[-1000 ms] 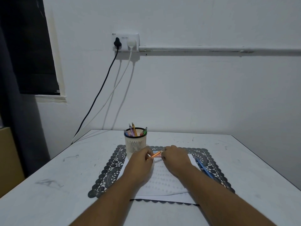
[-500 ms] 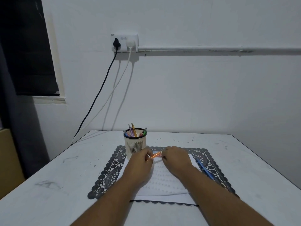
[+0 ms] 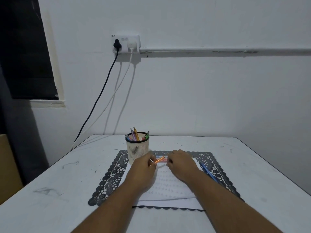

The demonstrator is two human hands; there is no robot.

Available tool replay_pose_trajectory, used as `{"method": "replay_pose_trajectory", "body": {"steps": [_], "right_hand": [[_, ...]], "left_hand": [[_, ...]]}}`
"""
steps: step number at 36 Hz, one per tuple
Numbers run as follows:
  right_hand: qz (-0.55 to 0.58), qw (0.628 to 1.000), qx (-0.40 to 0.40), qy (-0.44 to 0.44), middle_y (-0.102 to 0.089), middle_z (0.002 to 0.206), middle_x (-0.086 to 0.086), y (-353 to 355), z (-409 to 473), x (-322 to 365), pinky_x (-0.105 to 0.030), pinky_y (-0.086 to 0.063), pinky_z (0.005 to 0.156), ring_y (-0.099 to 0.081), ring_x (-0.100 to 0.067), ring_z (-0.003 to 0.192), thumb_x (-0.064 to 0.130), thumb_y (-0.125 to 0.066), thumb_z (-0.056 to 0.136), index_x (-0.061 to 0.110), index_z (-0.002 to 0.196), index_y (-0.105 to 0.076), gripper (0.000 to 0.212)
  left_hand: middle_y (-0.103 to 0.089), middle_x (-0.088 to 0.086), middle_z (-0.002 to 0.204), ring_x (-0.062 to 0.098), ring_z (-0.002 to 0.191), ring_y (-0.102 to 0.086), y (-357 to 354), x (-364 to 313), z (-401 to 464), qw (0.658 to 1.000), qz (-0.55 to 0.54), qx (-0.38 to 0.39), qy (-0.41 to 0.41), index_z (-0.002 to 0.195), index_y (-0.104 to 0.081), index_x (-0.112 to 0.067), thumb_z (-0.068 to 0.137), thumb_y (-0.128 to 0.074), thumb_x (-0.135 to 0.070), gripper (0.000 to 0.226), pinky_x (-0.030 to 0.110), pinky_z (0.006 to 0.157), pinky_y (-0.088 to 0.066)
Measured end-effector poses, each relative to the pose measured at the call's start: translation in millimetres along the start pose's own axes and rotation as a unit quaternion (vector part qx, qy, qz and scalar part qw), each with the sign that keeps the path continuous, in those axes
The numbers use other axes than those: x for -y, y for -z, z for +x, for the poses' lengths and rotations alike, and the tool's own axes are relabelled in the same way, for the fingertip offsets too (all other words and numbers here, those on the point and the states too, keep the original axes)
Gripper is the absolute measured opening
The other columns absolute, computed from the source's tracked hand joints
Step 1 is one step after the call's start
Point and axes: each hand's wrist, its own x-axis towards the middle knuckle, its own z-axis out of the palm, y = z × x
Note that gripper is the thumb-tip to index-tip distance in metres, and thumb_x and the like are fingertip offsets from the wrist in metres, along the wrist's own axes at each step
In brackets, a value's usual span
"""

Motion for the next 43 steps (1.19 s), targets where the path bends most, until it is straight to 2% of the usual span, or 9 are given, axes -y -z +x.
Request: {"method": "replay_pose_trajectory", "body": {"steps": [5,9,13,16,20,23,28,34,43], "right_hand": [[0.092,0.995,-0.013,-0.046,-0.057,0.087,0.003,2.0,-4.1,4.9,-0.038,-0.048,0.073,-0.051,-0.017,0.083,0.021,-0.045,0.105,0.021,0.092,-0.052,0.016],[0.198,0.976,-0.016,-0.088,-0.059,0.077,0.000,8.7,-10.1,0.7,-0.032,-0.038,0.058,-0.048,-0.015,0.067,0.014,-0.054,0.097,0.020,0.083,-0.051,0.016],[0.363,0.921,-0.039,-0.139,-0.056,0.071,-0.002,19.5,-19.2,2.0,-0.025,-0.036,0.046,-0.043,-0.011,0.059,0.003,-0.060,0.093,0.011,0.085,-0.062,0.011],[0.447,0.879,-0.050,-0.160,-0.061,0.075,-0.009,28.0,-21.7,4.2,-0.025,-0.042,0.040,-0.051,-0.015,0.062,-0.003,-0.059,0.095,0.009,0.093,-0.074,0.019],[0.478,0.861,-0.050,-0.167,-0.072,0.086,-0.016,40.1,-21.7,6.2,-0.021,-0.049,0.048,-0.063,-0.010,0.065,-0.005,-0.064,0.094,0.004,0.094,-0.079,0.017],[0.552,0.808,-0.057,-0.195,-0.065,0.073,-0.009,41.0,-29.8,7.4,-0.018,-0.040,0.042,-0.051,0.000,0.044,-0.009,-0.070,0.090,-0.007,0.096,-0.075,0.008],[0.615,0.750,-0.036,-0.241,-0.062,0.062,-0.005,31.2,-37.8,4.9,-0.025,-0.041,0.047,-0.048,-0.010,0.045,-0.002,-0.079,0.084,0.001,0.091,-0.077,0.008],[0.634,0.738,-0.042,-0.228,-0.070,0.079,-0.019,29.4,-37.4,5.7,-0.027,-0.043,0.052,-0.053,-0.015,0.059,0.004,-0.080,0.085,0.008,0.089,-0.080,0.005],[0.640,0.733,-0.038,-0.226,-0.077,0.088,-0.011,26.7,-39.4,7.1,-0.027,-0.042,0.053,-0.053,-0.016,0.069,0.011,-0.075,0.093,0.007,0.092,-0.078,0.006]], "left_hand": [[-0.068,0.002,0.085,0.022,0.086,-0.064,1.6,-2.0,-2.3,1.000,0.000,-0.004,0.008,0.090,-0.065,-0.029,0.098,-0.057,-0.013,0.020,0.044,0.080,-0.055],[-0.068,0.003,0.083,0.024,0.085,-0.065,2.4,-2.1,-2.5,1.000,-0.004,-0.004,0.009,0.090,-0.065,-0.029,0.099,-0.057,-0.013,0.020,0.045,0.079,-0.055],[-0.067,0.001,0.082,0.021,0.084,-0.064,2.2,-0.9,-2.2,1.000,-0.004,0.004,0.014,0.091,-0.066,-0.029,0.099,-0.057,-0.015,0.019,0.042,0.077,-0.055],[-0.067,0.000,0.081,0.020,0.082,-0.064,1.5,-0.4,-0.8,1.000,-0.004,0.007,0.012,0.089,-0.066,-0.029,0.099,-0.058,-0.015,0.019,0.035,0.071,-0.051],[-0.067,0.004,0.080,0.025,0.082,-0.064,-0.9,0.6,0.0,1.000,-0.002,0.005,0.011,0.084,-0.065,-0.028,0.096,-0.057,-0.011,0.023,0.030,0.065,-0.045],[-0.067,0.003,0.080,0.023,0.078,-0.063,-1.3,0.5,1.0,1.000,0.002,0.013,0.006,0.085,-0.066,-0.027,0.097,-0.058,-0.011,0.022,0.029,0.065,-0.044],[-0.069,-0.001,0.080,0.019,0.078,-0.064,-1.7,0.0,3.2,0.999,0.016,0.034,-0.016,0.090,-0.067,-0.029,0.099,-0.060,-0.015,0.018,0.027,0.066,-0.047],[-0.068,0.001,0.081,0.018,0.076,-0.062,-3.1,-0.3,1.3,0.999,-0.004,0.032,-0.039,0.091,-0.069,-0.028,0.099,-0.061,-0.015,0.017,0.028,0.066,-0.045],[-0.066,-0.003,0.077,0.008,0.066,-0.056,-4.6,-0.5,2.0,0.998,0.002,0.039,-0.059,0.093,-0.068,-0.027,0.099,-0.061,-0.014,0.017,0.025,0.063,-0.043]]}}
